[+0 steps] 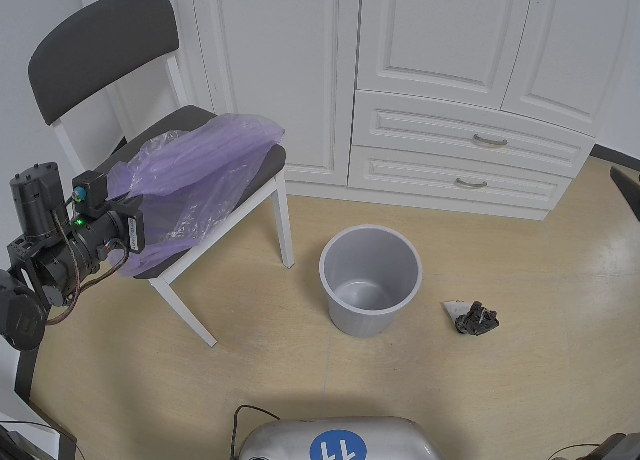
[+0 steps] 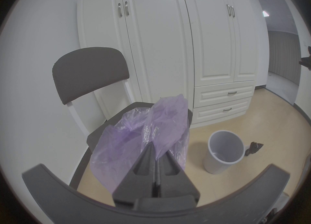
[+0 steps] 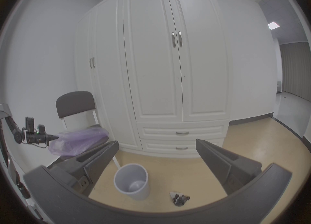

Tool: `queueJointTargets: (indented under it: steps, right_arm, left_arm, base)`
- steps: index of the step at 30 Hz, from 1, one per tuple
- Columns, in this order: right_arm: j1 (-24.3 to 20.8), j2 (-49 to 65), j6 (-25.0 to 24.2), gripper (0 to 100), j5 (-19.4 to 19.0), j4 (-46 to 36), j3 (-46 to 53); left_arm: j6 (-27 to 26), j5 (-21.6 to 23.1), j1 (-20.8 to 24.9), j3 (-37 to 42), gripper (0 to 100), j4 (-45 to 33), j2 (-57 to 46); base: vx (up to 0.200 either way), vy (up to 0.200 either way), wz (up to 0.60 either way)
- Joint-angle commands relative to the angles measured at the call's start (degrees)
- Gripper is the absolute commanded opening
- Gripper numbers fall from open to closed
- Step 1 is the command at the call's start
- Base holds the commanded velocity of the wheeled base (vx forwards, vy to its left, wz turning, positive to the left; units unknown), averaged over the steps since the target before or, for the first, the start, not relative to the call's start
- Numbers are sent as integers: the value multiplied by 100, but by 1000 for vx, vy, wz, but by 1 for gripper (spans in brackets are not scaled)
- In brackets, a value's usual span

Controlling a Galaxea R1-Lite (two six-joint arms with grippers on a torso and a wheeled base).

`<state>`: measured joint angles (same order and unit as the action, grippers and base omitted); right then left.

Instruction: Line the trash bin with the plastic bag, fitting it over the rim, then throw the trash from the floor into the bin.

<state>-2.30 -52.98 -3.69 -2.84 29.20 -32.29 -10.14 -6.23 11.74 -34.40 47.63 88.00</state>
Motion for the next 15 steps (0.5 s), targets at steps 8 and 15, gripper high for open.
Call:
queueJointTargets:
  steps: [8, 15]
  right_arm:
    - [-657, -134, 18, 100, 82, -2, -137]
    - [-947, -353, 123, 100, 398, -2, -172]
  left_arm:
    - [232, 333, 65, 320, 0, -8, -741]
    - [250, 641, 127, 39, 0, -43, -653]
  base:
    - [0, 0, 0]
    - [0, 0, 0]
